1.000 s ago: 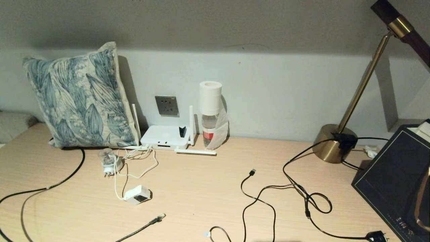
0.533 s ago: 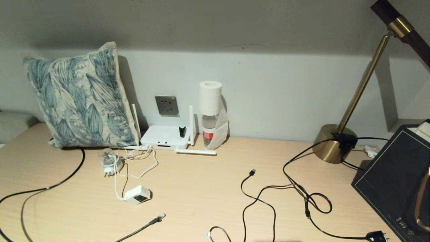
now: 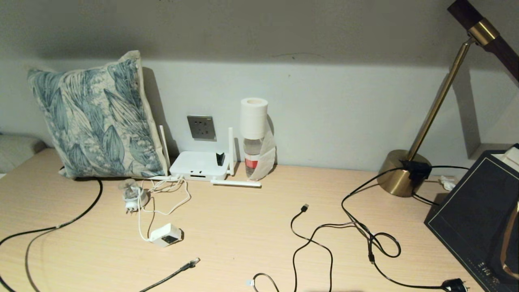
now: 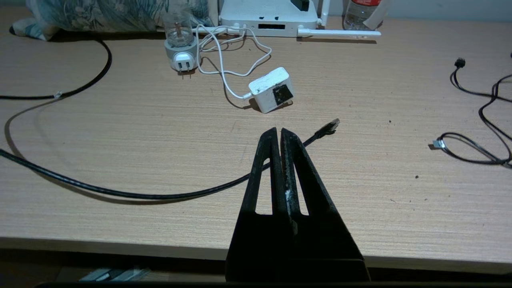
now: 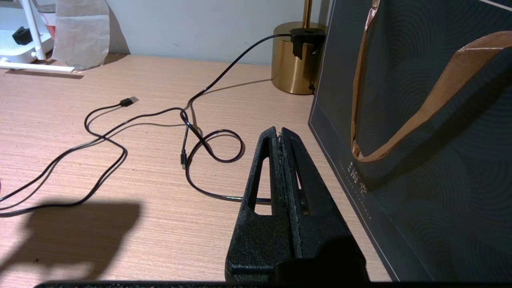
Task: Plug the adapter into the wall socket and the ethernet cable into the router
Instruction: Plug plug into socket
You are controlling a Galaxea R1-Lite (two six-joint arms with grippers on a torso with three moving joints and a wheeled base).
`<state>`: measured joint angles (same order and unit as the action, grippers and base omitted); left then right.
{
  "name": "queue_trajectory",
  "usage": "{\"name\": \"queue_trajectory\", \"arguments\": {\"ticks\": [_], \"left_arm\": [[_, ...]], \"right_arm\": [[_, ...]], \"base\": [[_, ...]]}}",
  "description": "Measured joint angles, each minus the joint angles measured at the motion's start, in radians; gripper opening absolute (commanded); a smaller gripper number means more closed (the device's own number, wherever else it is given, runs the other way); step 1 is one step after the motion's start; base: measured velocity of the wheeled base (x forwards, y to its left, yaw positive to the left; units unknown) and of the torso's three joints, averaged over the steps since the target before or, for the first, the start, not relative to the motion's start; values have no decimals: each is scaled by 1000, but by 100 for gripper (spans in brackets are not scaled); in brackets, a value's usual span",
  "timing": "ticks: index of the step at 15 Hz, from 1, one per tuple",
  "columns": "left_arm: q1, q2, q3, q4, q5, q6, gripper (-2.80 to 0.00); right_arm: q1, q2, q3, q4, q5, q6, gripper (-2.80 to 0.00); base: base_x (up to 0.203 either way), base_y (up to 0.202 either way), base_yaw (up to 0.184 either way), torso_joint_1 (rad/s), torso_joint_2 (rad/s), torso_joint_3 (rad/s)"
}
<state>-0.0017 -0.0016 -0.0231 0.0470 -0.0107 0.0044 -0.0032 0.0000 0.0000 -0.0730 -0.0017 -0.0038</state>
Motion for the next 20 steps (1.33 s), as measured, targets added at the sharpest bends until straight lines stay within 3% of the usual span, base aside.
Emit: {"name": "queue_trajectory", "arguments": {"ticks": [4, 8, 9, 10, 13, 16, 18, 20], "left_arm": [[-4, 74, -170, 16, -131, 32, -280], [-51, 426, -403, 11, -248, 38, -280], [-62, 537, -459, 10, -266, 43, -220], [-71, 647, -515, 4, -281, 50, 0], [-79, 965, -677, -21, -307, 67, 0], [-11, 1296, -895, -51, -376, 107, 0], [53, 1476, -1032, -64, -468, 193, 0], [91, 1605, -1111, -58, -592, 361, 0]], "right_arm": [[0, 0, 0, 0, 0, 0, -280], [0, 0, 0, 0, 0, 0, -280], [0, 0, 0, 0, 0, 0, -280], [0, 0, 0, 0, 1, 0, -280], [0, 0, 0, 0, 0, 0, -280], [0, 0, 0, 0, 0, 0, -280], [0, 0, 0, 0, 1, 0, -280], [0, 0, 0, 0, 0, 0, -280]], "base": [[0, 0, 0, 0, 0, 0], [0, 0, 0, 0, 0, 0], [0, 0, 0, 0, 0, 0], [0, 0, 0, 0, 0, 0], [0, 0, 0, 0, 0, 0], [0, 0, 0, 0, 0, 0], [0, 0, 0, 0, 0, 0], [0, 0, 0, 0, 0, 0]]}}
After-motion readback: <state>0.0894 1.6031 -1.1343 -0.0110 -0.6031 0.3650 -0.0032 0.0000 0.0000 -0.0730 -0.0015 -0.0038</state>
